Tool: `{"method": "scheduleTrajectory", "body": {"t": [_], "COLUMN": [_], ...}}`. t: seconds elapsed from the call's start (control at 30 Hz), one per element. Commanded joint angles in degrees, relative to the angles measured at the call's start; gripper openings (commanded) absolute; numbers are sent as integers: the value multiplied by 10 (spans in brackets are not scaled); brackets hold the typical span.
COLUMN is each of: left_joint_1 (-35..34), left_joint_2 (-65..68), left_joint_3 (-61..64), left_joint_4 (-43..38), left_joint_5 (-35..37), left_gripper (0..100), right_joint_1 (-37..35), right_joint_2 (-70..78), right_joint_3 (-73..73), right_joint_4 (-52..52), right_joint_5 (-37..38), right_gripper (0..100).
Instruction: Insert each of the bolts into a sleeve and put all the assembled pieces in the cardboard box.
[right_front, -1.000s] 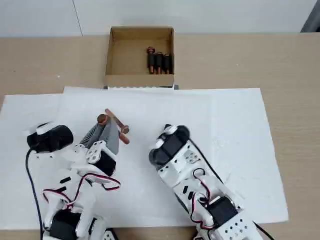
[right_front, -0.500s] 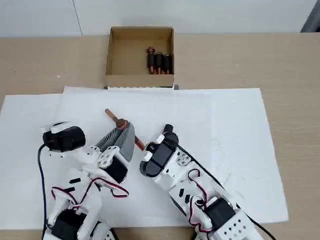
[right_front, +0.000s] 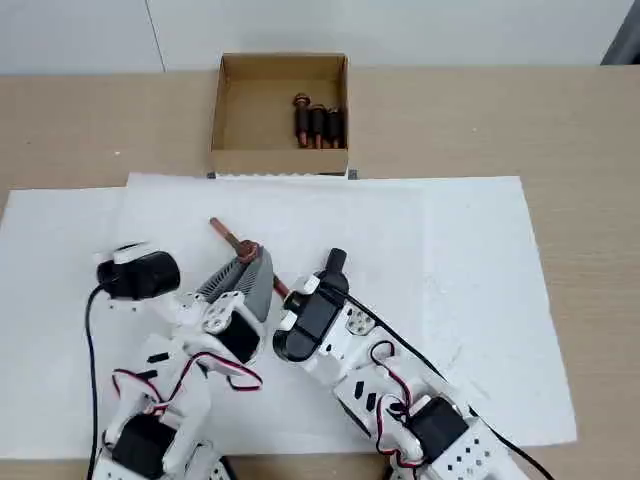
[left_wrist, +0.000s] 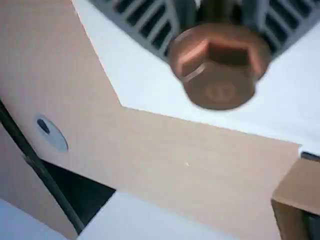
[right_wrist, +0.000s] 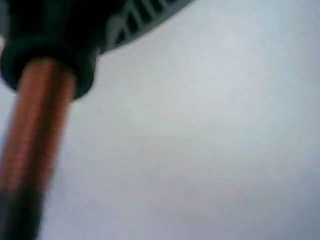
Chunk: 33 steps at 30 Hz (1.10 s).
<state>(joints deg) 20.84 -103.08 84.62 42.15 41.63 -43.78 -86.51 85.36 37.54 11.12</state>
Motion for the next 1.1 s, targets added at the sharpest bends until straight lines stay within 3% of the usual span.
{"method": "scheduleTrajectory", "body": {"t": [0.0, 0.17, 0.6, 0.87, 0.93, 1.07], "left_joint_1": [-3, 0, 104, 105, 105, 82], "left_joint_2": [-7, -7, -7, -7, -7, -7], "left_joint_3": [10, 22, -27, -24, -24, -27], "left_joint_4": [-55, -66, 113, 139, 141, 140], "left_joint_5": [1, 0, -51, -63, -81, -121], "left_gripper": [6, 6, 6, 9, 43, 206], "right_joint_1": [-3, -3, 0, 0, 0, 0], "right_joint_2": [-7, -7, -7, -7, -7, -7], "right_joint_3": [-40, -41, -48, -48, -48, -48], "right_joint_4": [-11, -11, -11, -11, -11, -11], "right_joint_5": [4, 4, 4, 4, 4, 4], "right_gripper": [2, 2, 2, 2, 2, 2]}}
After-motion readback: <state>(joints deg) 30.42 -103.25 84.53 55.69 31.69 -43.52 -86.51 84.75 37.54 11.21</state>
